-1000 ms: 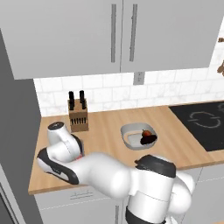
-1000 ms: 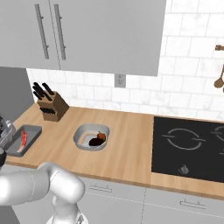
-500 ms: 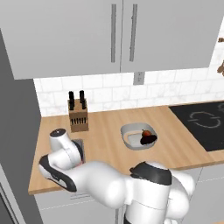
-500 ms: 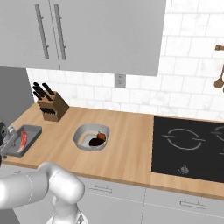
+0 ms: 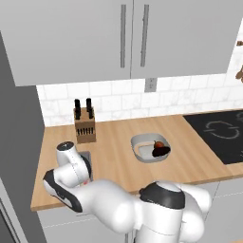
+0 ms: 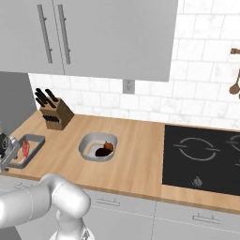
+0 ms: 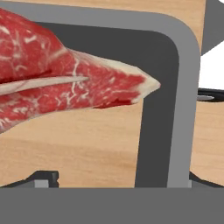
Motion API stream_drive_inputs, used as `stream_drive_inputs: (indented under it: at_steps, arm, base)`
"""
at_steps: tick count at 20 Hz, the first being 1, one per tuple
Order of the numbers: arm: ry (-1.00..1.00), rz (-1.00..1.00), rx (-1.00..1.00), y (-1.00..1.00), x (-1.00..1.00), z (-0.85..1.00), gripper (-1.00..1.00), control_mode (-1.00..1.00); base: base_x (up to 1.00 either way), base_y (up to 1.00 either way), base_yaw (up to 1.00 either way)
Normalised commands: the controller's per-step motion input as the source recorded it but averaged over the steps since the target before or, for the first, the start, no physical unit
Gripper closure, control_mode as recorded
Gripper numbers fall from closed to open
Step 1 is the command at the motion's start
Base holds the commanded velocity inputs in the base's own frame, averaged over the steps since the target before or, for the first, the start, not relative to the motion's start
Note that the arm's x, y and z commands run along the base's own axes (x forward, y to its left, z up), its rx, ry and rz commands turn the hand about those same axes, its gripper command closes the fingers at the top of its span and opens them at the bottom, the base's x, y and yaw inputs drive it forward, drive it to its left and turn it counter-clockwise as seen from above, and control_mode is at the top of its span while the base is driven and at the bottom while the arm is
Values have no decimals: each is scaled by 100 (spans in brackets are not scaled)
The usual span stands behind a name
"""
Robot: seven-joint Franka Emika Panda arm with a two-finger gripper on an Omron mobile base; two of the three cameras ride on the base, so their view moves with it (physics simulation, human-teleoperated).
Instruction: Take the meat container that has the steak and place it on the second highest rack of the freezer. Then take the vegetable container that has the avocado and bell pepper and place it on the highest rack of the freezer.
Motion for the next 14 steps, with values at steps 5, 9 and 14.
stream_drive_inputs:
  at_steps: [5, 9, 14]
  arm:
    - [0, 0, 0, 0, 0, -26, 100, -100]
    - [0, 0, 0, 0, 0, -10, 100, -100]
    - [0, 0, 0, 0, 0, 0, 100, -100]
  base:
    - [0, 0, 0]
    - [0, 0, 0]
    - [0, 0, 0]
